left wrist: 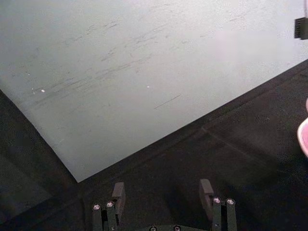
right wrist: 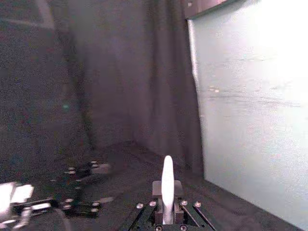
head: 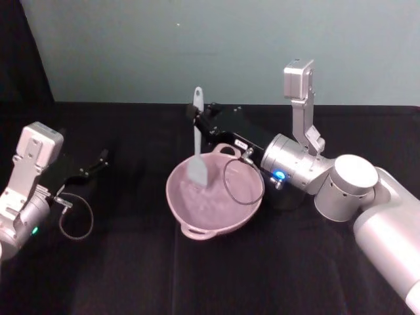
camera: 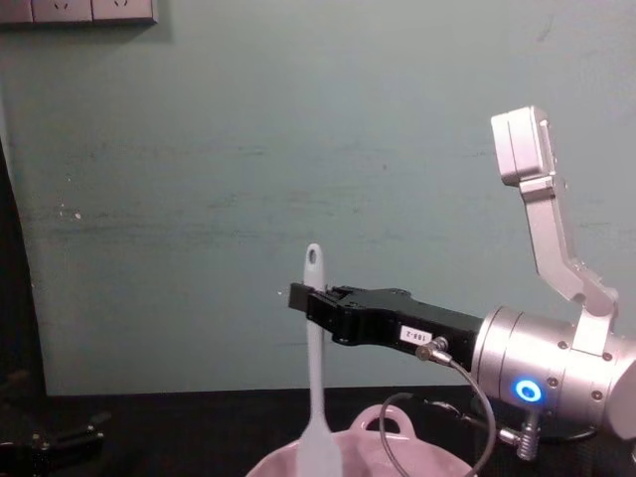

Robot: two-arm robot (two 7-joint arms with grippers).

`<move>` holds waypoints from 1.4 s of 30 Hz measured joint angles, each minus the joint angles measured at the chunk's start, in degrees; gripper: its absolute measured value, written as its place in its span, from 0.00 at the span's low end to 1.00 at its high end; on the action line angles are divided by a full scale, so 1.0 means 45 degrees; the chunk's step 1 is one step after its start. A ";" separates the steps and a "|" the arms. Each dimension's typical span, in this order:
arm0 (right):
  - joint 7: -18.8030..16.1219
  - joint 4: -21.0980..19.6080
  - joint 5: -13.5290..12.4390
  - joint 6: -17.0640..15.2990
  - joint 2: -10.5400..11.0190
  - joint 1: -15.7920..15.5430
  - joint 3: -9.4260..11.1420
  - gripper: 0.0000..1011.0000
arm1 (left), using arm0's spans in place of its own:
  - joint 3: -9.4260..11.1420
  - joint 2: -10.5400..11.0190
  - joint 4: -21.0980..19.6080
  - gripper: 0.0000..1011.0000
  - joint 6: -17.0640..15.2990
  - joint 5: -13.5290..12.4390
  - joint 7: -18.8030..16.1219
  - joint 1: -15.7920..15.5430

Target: Use the one hand to pick up the spoon and stir the clear water in the bowl.

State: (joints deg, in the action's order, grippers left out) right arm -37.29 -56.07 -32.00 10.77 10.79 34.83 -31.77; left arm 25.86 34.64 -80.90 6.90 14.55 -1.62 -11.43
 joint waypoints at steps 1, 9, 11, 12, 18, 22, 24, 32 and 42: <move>0.0102 0.0101 0.0096 0.0099 -0.0036 0.0042 0.0034 0.12 | 0.0000 0.0000 0.0000 1.00 0.0000 0.0000 0.0000 0.0000; 0.0814 0.0192 0.0732 0.0354 0.0115 0.0208 0.0354 0.12 | 0.0000 0.0000 0.0000 1.00 0.0000 0.0000 0.0000 0.0000; 0.0931 -0.0062 0.0905 0.0123 0.0327 0.0156 0.0400 0.12 | 0.0000 0.0000 0.0000 1.00 0.0000 0.0000 0.0000 0.0000; 0.0951 -0.0165 0.0952 0.0025 0.0400 0.0124 0.0411 0.12 | 0.0000 0.0000 0.0000 1.00 0.0000 0.0000 0.0000 0.0000; 0.0756 -0.1473 0.1073 -0.0951 0.1147 -0.0441 0.0557 0.12 | 0.0000 0.0000 0.0000 1.00 0.0001 0.0000 0.0000 0.0000; 0.0518 -0.2275 0.0953 -0.1300 0.1474 -0.0860 0.0631 0.12 | 0.0000 0.0000 0.0000 1.00 0.0000 0.0000 0.0000 0.0000; 0.0316 -0.2873 0.0767 -0.1569 0.1696 -0.1170 0.0664 0.12 | 0.0000 0.0000 0.0000 1.00 0.0000 0.0000 0.0000 0.0000; -0.0354 -0.3925 -0.0014 -0.2328 0.1981 -0.1713 0.0436 0.12 | 0.0000 0.0000 0.0000 1.00 0.0000 0.0000 0.0000 0.0000; -0.0634 -0.2712 -0.0433 -0.1826 0.1044 -0.1200 -0.0130 0.12 | 0.0000 0.0000 0.0001 1.00 0.0000 0.0000 0.0000 0.0000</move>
State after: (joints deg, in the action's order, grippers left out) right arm -40.14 -68.28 -33.95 2.55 15.49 29.43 -32.35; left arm 25.86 34.64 -80.90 6.90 14.55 -1.62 -11.43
